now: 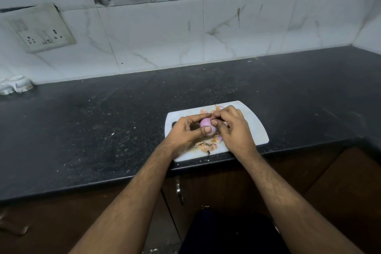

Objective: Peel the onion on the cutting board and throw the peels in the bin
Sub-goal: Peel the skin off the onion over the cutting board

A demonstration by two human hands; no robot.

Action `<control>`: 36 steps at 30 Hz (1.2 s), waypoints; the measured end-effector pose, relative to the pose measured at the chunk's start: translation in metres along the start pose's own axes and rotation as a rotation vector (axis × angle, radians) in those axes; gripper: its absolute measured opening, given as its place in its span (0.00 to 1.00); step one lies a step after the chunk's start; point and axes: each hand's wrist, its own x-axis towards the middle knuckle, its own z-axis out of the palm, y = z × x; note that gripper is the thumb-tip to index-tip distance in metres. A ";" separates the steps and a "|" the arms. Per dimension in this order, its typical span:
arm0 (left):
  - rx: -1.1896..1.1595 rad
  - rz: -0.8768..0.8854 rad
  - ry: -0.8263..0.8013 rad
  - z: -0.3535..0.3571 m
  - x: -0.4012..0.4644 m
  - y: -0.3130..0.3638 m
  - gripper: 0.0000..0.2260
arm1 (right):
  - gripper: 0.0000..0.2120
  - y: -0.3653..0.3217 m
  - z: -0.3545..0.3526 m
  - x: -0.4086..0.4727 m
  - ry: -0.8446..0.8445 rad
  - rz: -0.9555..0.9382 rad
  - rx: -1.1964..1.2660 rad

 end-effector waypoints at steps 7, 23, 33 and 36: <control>-0.014 0.036 0.105 -0.001 0.001 -0.003 0.24 | 0.06 0.005 -0.001 0.000 0.041 -0.031 -0.014; 0.005 0.093 0.101 0.001 0.002 -0.008 0.22 | 0.11 -0.001 0.003 0.000 0.042 0.130 0.017; 0.155 0.111 0.170 0.001 0.001 -0.010 0.21 | 0.05 0.006 0.006 0.002 0.002 0.098 -0.110; 0.197 0.098 0.142 0.002 0.001 -0.009 0.22 | 0.05 0.005 0.006 0.002 -0.036 0.019 -0.179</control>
